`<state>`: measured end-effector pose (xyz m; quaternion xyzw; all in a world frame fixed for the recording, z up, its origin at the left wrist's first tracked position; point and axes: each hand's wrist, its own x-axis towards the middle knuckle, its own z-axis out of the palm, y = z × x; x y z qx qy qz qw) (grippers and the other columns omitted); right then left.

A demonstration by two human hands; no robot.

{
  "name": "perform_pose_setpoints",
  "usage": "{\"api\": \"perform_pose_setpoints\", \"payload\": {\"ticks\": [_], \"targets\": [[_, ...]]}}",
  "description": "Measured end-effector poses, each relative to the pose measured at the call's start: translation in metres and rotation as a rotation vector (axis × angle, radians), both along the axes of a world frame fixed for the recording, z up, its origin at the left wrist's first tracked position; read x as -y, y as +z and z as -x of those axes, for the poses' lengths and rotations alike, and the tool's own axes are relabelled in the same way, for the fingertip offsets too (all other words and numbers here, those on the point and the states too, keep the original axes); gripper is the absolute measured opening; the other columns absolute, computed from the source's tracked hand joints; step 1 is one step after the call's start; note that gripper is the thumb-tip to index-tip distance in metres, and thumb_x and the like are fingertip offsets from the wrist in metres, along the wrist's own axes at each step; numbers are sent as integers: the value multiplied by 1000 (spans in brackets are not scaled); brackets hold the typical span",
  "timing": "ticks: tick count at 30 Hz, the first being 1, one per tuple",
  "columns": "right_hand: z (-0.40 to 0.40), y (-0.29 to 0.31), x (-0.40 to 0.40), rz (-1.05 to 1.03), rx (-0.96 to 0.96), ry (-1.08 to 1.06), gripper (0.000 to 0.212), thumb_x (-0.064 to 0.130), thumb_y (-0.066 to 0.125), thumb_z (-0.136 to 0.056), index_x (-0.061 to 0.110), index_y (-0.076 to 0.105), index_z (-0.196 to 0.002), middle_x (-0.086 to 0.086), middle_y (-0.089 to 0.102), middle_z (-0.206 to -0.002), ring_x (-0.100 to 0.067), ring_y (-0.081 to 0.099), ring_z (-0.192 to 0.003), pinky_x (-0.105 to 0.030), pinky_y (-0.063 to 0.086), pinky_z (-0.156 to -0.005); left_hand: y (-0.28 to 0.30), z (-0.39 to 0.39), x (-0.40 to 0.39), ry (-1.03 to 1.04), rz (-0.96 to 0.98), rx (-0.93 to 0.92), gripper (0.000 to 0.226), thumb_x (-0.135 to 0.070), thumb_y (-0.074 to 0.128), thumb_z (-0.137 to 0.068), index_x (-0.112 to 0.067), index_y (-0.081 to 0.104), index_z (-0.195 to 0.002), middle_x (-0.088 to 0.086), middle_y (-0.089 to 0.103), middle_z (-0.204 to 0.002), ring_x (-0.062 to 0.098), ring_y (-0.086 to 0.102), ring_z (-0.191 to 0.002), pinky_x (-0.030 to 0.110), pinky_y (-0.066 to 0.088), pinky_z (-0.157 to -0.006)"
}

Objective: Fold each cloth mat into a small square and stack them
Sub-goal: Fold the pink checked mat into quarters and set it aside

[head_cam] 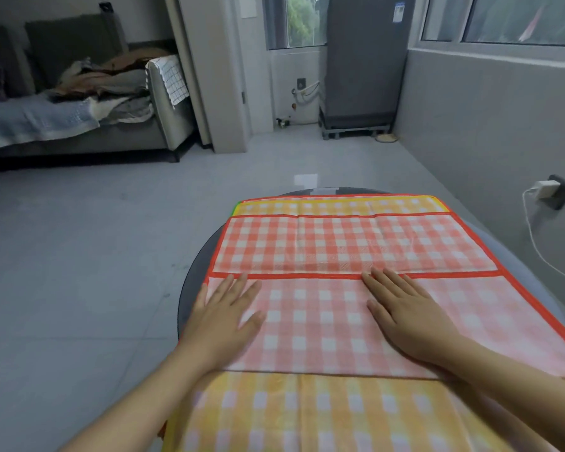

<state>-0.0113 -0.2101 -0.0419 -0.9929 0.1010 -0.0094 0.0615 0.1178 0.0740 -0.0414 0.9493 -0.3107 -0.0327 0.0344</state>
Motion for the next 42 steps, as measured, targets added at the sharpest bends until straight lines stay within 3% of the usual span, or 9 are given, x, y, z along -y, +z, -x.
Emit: {"api": "perform_pose_setpoints", "payload": {"ticks": [5, 7, 11, 14, 25, 31, 35, 39, 42], "targets": [[-1, 1, -1, -1, -16, 4, 110, 73, -38, -54, 33, 0, -149, 12, -2, -157, -6, -8, -144, -27, -9, -116, 3, 1, -1, -15, -8, -31, 83, -71, -11, -70, -42, -3, -148, -15, -15, -156, 6, -18, -143, 45, -16, -115], [-1, 4, -3, -2, -18, 4, 96, 71, -25, -65, 32, 2, -149, 11, -1, -157, -7, -7, -144, -28, -8, -116, 6, 3, 1, -9, -22, -48, 74, -70, -2, -81, -40, -2, -148, -13, -13, -157, 8, -17, -143, 47, -16, -115], [-3, 18, -5, -25, -7, -13, 55, 47, 16, -98, 27, 11, -149, 6, 7, -158, -11, 0, -145, -30, -1, -117, 19, 5, 16, -8, 37, -92, 61, -60, 15, -94, -35, 8, -150, -9, -4, -158, 9, -9, -145, 48, -9, -116], [-13, 33, 1, -77, 74, -48, 49, 39, 29, -100, 28, 22, -147, 6, 17, -156, -13, 10, -145, -32, 7, -117, 30, 0, 40, -31, 121, -78, 57, -57, 18, -96, -35, 16, -149, -10, 5, -158, 8, -1, -146, 44, -5, -118], [-108, 33, 72, -78, 133, -164, 41, 37, 30, -99, 25, 44, -136, 4, 44, -144, -17, 37, -134, -37, 24, -109, 46, -81, 160, -30, 373, -73, 38, -31, 35, -100, -22, 51, -132, -3, 50, -139, 18, 42, -129, 37, 25, -110], [-157, 16, 109, -141, 260, -241, 34, 35, 41, -97, 23, 57, -124, 4, 60, -126, -20, 49, -120, -37, 29, -100, 20, -144, 200, 65, 443, -81, 34, -33, 39, -99, -25, 56, -127, -2, 55, -131, 19, 43, -127, 42, 17, -113], [-175, 7, 120, -118, 266, -304, 27, 41, 48, -93, 22, 61, -108, 0, 57, -113, -23, 44, -112, -37, 27, -95, 3, -163, 205, 62, 429, 26, 21, -38, 50, -93, -27, 63, -105, -8, 48, -96, 18, 43, -109, 34, 22, -99], [-179, 7, 120, -83, 289, -299, 20, 37, 51, -92, 19, 58, -95, 0, 56, -105, -24, 42, -107, -36, 26, -96, 1, -166, 207, 29, 502, 84, 15, -33, 58, -89, -20, 64, -89, -7, 47, -90, 20, 44, -102, 29, 20, -87], [-175, 18, 117, -184, 423, -307, 12, 31, 56, -90, 21, 55, -84, 2, 57, -97, -23, 44, -103, -33, 24, -92, 17, -163, 203, 17, 583, 72, 13, -31, 59, -89, -20, 65, -85, -6, 54, -91, 17, 48, -97, 27, 20, -87]]}}
